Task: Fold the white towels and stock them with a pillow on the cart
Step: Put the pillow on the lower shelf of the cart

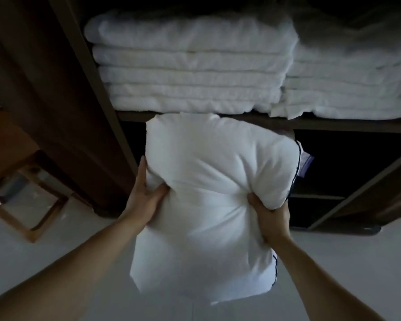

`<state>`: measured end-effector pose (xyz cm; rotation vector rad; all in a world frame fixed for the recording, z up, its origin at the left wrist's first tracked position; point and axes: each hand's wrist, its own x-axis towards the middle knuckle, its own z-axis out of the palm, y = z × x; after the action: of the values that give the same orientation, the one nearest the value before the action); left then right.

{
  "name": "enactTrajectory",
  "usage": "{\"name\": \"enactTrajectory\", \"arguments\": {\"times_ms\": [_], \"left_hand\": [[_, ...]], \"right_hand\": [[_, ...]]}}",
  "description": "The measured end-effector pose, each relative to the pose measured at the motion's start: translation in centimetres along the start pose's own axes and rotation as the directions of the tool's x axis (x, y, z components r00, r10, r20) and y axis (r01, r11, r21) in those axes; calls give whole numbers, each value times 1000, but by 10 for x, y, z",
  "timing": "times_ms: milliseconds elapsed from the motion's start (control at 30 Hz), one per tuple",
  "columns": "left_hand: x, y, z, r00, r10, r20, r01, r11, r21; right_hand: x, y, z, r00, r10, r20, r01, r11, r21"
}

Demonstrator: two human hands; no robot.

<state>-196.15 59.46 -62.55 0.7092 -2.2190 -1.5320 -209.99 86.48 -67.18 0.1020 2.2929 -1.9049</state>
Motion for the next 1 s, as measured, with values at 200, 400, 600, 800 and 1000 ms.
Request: {"name": "enactTrajectory", "arguments": {"times_ms": [200,400,600,800,1000], "left_hand": [[20,-3,41,797,604,30,-494,621,609],[116,-1,42,962,222,159,-266,635,725],[115,11,34,939,344,19,-300,788,539],[-20,-10,-4,693,566,446,-711,435,552],[-21,-12,20,542,546,639,-736,-57,674]], "right_hand": [[72,-2,8,995,74,69,-66,991,-119],[124,-15,18,985,102,137,-85,988,-125],[140,-25,33,982,154,106,-131,972,-195],[138,-47,13,972,189,142,-167,973,-158],[126,-48,-2,949,146,279,-109,984,-143]]}}
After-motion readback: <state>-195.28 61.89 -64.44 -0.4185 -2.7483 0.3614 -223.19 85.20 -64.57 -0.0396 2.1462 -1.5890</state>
